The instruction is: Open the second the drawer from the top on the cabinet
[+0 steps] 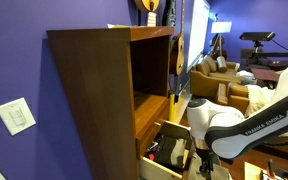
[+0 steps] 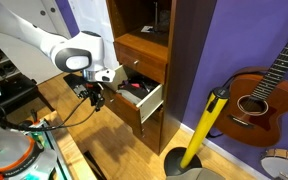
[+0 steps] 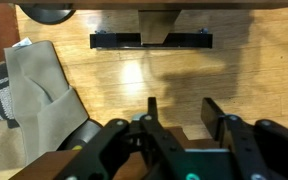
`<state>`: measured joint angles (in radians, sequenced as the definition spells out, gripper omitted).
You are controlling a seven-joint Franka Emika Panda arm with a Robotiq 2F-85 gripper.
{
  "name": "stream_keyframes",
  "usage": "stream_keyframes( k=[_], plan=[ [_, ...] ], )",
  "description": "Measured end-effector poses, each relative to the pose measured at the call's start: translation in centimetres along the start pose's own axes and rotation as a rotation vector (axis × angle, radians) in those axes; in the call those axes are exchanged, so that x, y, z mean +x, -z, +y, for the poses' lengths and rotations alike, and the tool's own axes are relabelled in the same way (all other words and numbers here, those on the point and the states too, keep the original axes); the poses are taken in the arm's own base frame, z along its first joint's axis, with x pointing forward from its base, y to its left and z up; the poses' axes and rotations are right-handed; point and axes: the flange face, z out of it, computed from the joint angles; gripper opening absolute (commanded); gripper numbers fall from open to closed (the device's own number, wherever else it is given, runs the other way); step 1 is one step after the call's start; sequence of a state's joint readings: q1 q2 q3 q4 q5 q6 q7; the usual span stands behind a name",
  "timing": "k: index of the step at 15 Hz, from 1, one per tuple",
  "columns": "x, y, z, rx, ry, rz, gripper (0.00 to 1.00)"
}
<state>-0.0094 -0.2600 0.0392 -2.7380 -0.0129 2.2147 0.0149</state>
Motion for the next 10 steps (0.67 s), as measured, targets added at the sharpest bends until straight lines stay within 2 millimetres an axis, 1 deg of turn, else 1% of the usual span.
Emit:
stream_keyframes(
  k=[2, 3, 7, 10],
  plan=[
    [-0.2, 1.4, -0.4, -0.037, 0.004, 0.009, 0.98],
    [-0.4, 2.4, -0.6, -0.062, 0.007, 0.019, 1.00],
    [-0.9, 7.5, -0.8, -0.182, 0.032, 0.105, 1.00],
    [-0.9, 11.8, -0.1, -0.251, 0.028, 0.205, 1.00]
  ],
)
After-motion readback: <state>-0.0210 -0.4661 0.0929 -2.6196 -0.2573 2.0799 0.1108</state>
